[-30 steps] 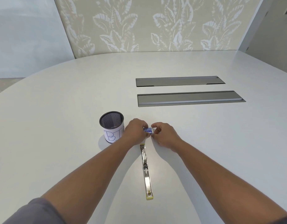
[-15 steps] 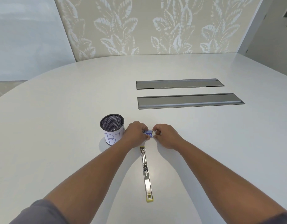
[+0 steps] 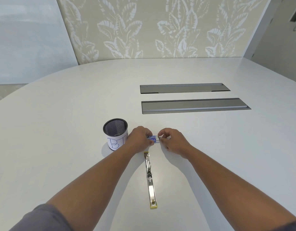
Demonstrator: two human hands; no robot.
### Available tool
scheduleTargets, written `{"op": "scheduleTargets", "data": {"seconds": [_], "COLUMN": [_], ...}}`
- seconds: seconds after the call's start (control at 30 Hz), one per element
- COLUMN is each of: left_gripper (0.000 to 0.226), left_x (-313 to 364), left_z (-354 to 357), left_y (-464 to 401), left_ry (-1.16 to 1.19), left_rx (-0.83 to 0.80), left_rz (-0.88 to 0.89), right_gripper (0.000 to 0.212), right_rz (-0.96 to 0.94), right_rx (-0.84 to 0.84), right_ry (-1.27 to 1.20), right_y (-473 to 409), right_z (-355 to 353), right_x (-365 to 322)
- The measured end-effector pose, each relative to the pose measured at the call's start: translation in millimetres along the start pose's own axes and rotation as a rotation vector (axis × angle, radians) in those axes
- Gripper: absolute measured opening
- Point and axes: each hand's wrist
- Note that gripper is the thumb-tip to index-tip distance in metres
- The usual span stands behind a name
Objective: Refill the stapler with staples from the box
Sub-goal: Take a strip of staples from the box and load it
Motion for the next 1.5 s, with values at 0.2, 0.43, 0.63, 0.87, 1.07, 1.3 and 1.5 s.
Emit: {"op": "scheduleTargets", "data": {"seconds": [0.2,0.43,0.63,0.87,1.07,1.3,1.5], "left_gripper": [0.033,0.032,0.029,0.026,0.03,0.026,0.03], "left_x": [-0.2,-0.4,0.9,1.4,-1.5,-1.3,-0.7], "left_z": [-0.2,0.0,-1.0,-0.8,1.2,0.5,0.4], "left_y": [-0.1,-0.2,0.2,0.9,0.5,1.1,0.6], "left_ry": [0.007,0.011,-0.003,-0.009,0.003,0.008,0.001], "left_rx": [-0.002,0.003,0.004,0.003,0.009,0.005,0.014], "left_rz": [-0.008,-0.002,0.016,0.017,0.014,0.016,0.008], "right_gripper": [0.017,0.014,0.008,0.01,0.013,0.011,0.012], "right_rz": [0.069,-0.042,-0.17,-0.259,-0.28,-0.196,-0.098], "right_rx": [0.039,-0.014,-0.043,0.011,0.019,0.047,-0.241], "right_ry": [-0.013,0.18,0.403,0.352,0.302,0.092,-0.061], "right_y": [-2.3,-8.1,-15.4,-14.9,-10.1,-7.0,1.1], "right_z": [4.7,3.1,2.2,1.1,-0.8,-3.0,-8.2], "right_x": [-7.7,-16.1,-25.0,-17.4,-17.8,-14.1,-11.8]}}
Point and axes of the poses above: each hand's wrist, its own y-axis away from the middle knuckle, its own z-axis out of the palm, x = y × z, and after that the axes turned 13 degrees about x, right-handed
